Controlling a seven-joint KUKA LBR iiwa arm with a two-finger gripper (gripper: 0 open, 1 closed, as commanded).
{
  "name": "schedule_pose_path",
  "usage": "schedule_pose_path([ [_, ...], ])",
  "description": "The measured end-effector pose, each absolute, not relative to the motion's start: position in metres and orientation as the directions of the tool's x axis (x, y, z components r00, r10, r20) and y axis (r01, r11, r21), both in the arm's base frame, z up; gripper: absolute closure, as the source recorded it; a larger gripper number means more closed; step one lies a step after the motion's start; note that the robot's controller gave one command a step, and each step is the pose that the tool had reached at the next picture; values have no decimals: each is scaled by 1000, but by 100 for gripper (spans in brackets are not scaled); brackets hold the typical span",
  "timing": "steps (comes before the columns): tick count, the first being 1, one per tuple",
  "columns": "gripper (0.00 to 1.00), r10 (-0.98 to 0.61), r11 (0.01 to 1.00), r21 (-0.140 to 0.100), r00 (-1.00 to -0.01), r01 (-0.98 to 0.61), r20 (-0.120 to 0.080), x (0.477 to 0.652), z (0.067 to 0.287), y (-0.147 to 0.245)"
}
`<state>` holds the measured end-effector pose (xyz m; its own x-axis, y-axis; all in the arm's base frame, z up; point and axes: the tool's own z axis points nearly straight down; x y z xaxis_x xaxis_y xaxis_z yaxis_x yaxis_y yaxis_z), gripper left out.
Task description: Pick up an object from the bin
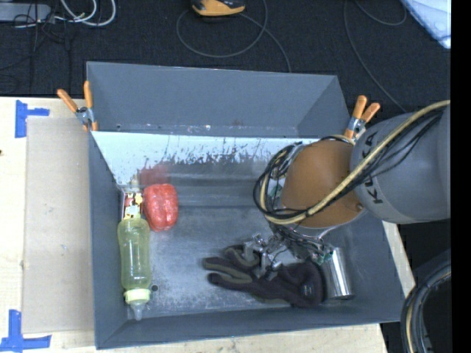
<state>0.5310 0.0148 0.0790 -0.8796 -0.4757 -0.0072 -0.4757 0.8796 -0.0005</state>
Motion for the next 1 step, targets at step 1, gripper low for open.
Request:
schedule_pose_path([
  [1,100,-472,882,4,-882,-472,1,526,126,18],
])
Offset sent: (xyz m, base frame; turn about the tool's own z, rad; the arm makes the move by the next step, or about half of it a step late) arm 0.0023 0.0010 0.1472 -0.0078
